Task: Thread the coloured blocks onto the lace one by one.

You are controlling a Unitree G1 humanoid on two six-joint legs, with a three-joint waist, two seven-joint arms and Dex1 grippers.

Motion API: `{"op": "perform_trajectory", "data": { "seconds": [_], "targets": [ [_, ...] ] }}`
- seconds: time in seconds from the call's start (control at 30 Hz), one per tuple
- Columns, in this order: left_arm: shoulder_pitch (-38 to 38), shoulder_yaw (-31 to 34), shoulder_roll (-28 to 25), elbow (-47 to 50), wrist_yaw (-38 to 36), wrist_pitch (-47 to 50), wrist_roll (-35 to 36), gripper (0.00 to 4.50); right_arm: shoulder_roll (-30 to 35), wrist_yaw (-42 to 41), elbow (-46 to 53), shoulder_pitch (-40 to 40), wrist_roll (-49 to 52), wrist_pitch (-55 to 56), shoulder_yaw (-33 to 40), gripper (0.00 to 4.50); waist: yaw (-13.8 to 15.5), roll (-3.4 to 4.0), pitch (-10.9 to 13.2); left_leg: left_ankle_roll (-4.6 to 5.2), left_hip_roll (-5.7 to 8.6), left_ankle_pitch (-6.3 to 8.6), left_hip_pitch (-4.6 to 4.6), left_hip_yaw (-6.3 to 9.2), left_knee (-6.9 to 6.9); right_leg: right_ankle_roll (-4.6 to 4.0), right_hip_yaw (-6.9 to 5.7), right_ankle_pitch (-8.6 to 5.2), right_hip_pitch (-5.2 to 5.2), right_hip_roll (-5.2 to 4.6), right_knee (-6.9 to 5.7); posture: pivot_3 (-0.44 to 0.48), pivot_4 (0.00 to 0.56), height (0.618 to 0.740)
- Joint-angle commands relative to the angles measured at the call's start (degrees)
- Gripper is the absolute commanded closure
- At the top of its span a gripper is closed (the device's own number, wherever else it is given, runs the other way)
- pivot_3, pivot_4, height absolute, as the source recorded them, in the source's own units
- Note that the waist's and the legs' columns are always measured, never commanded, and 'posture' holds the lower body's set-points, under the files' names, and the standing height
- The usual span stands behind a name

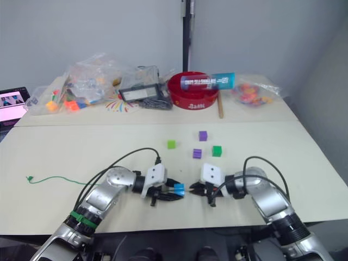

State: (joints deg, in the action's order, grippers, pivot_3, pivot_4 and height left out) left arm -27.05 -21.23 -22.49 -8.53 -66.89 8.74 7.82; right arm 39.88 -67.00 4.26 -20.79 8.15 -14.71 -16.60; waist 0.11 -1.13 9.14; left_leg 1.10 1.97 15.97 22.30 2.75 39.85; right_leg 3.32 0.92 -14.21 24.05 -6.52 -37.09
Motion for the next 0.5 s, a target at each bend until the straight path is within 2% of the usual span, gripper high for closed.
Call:
{"op": "perform_trajectory", "data": {
  "seconds": [0.03, 0.3, 0.43, 0.5],
  "targets": [
    [-0.3, -0.5, -0.1, 0.4, -0.7, -0.5, -0.2, 3.15, 1.5, 0.0, -0.5, 0.7, -0.8, 0.1, 0.8, 4.5, 0.0, 0.0, 0.0, 0.0, 0.0, 0.0, 0.0, 0.0, 0.0, 0.0, 0.0, 0.0, 0.0, 0.0, 0.0, 0.0, 0.15, 0.74],
    [0.6, 1.7, -2.3, 1.3, -2.2, -0.6, 1.7, 3.15, 1.6, 0.8, -0.7, 0.9, -1.7, 0.4, 0.3, 4.5, 0.0, 0.0, 0.0, 0.0, -0.01, 0.0, 0.0, 0.0, 0.0, 0.0, 0.0, 0.0, 0.0, 0.01, 0.0, 0.0, 0.15, 0.74],
    [2.5, 5.0, -7.4, 2.0, -4.1, -1.6, 3.3, 3.15, 1.6, 0.8, -0.1, 0.8, -1.5, 0.1, 0.1, 4.5, -0.3, 0.0, 0.0, 0.0, -0.03, 0.0, -0.01, 0.01, -0.02, 0.0, 0.0, 0.0, 0.03, 0.02, -0.01, 0.0, 0.15, 0.74],
    [5.2, 10.4, -14.8, -0.7, -8.6, -3.1, 5.8, 3.15, 1.5, 0.7, 0.7, 0.3, -1.4, -0.4, -0.1, 4.5, -0.6, 0.0, 0.0, 0.0, -0.04, 0.0, -0.02, 0.01, -0.03, 0.0, 0.0, 0.0, 0.03, 0.03, -0.01, 0.0, 0.15, 0.74]
  ]
}}
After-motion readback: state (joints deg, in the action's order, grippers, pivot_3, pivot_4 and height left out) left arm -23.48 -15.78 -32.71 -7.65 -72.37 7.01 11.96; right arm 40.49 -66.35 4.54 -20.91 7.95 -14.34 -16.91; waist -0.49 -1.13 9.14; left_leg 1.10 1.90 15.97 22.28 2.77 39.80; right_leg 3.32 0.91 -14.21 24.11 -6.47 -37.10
